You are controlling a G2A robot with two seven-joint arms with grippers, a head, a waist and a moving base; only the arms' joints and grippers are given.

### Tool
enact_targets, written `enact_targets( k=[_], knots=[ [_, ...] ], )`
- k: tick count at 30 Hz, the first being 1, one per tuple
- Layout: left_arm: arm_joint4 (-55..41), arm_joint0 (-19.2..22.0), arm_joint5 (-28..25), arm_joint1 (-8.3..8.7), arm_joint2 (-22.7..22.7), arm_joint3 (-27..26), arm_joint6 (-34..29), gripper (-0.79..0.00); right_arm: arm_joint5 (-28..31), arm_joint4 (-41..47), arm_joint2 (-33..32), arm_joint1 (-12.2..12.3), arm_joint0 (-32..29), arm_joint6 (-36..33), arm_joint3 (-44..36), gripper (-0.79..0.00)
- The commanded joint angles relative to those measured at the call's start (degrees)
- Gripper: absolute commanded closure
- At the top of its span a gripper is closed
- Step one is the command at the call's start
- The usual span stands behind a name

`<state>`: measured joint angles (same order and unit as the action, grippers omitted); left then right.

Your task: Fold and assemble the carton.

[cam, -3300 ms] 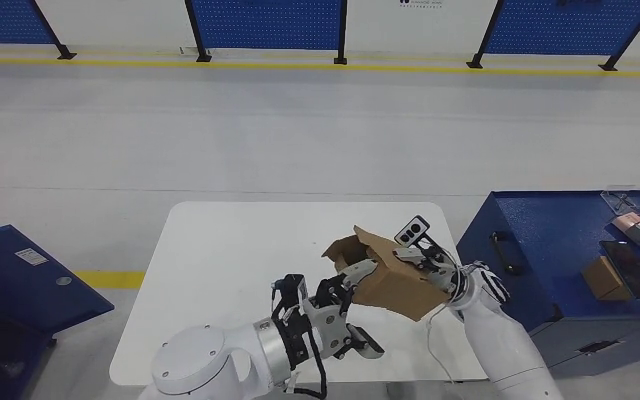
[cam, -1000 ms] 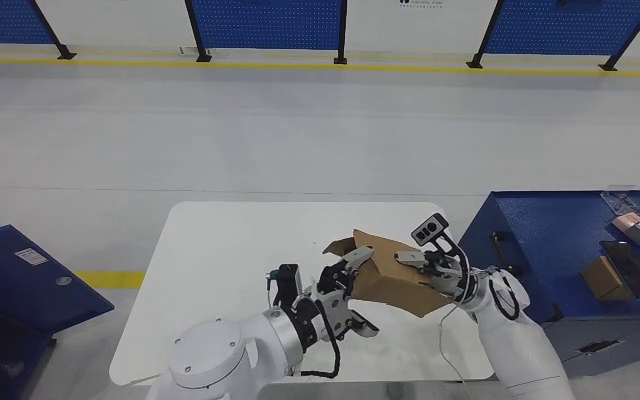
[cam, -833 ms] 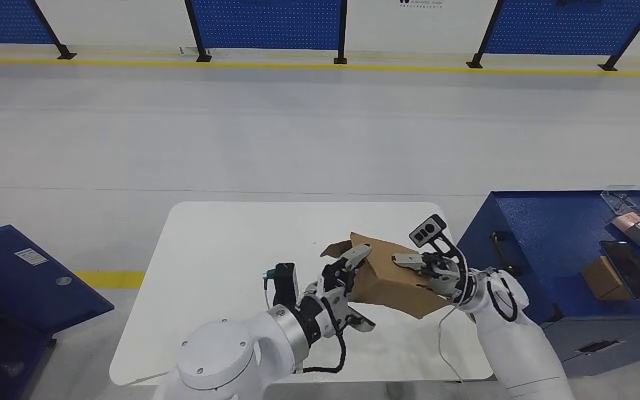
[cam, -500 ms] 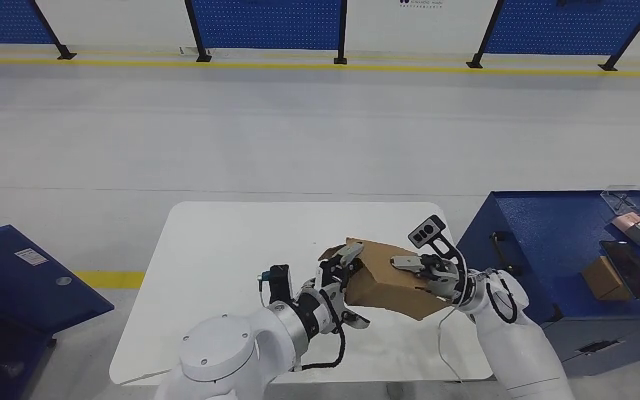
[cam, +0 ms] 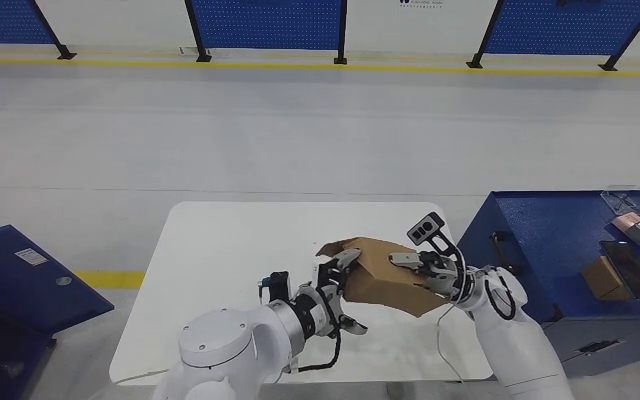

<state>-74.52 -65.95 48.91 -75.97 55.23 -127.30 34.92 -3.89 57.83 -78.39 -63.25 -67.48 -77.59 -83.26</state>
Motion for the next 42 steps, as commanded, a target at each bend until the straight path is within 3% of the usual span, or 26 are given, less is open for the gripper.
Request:
enact_targets(
  k=[1,9,19,26,28,32,33,34,35,37,39,42],
  knots=[
    [-0.4,0.3,-0.1,-0.09,0.0,0.6,0.0,-0.785,0.0,-0.2,0.3,0.0,0.1,0.1,-0.1,0.0],
    [-2.5,1.1,1.0,-0.43,-0.7,2.3,1.3,-0.785,0.1,-0.3,0.7,-0.1,0.4,0.0,0.1,0.0],
    [0.9,-0.8,-0.2,0.16,2.6,-5.0,-1.7,-0.785,-2.8,3.4,0.1,-0.2,1.1,0.0,2.7,0.0],
    [0.9,-0.8,-0.2,0.16,2.6,-5.0,-1.7,-0.785,-2.5,3.8,0.3,-0.2,0.8,1.1,1.2,0.0],
    [-2.3,-1.6,-0.5,0.26,3.5,-5.3,-8.4,-0.785,-1.0,3.0,-0.1,-0.2,0.4,1.5,0.4,0.0],
    [9.3,-0.9,-2.1,0.9,4.5,-7.3,-9.6,-0.785,-0.3,3.3,-0.6,-0.2,0.1,0.4,-0.1,0.0],
    [13.3,-0.4,-4.0,1.06,4.3,-7.3,-11.8,-0.548,-0.2,3.1,-0.7,-0.1,0.0,0.0,-0.1,0.0],
    [15.6,-0.2,-5.0,1.16,4.2,-7.3,-12.8,-0.388,-0.1,3.1,-0.8,-0.1,0.0,-0.1,-0.1,0.0],
    [19.6,0.1,-6.1,1.35,3.9,-7.3,-13.8,-0.342,0.1,3.2,-0.8,-0.1,-0.1,-0.3,0.0,0.0],
    [31.3,1.1,-7.1,1.92,1.8,-7.3,-15.6,0.0,-0.8,4.0,-0.7,-0.2,-0.2,-0.6,0.6,0.0],
    [36.3,1.1,-7.9,2.14,0.7,-7.3,-15.6,0.0,-1.1,4.5,-0.8,-0.2,-0.2,0.3,1.0,0.0],
    [36.3,1.1,-7.9,2.14,0.7,-7.3,-15.6,0.0,-1.1,4.5,-0.8,-0.2,-0.2,0.3,1.0,0.0]
  ],
)
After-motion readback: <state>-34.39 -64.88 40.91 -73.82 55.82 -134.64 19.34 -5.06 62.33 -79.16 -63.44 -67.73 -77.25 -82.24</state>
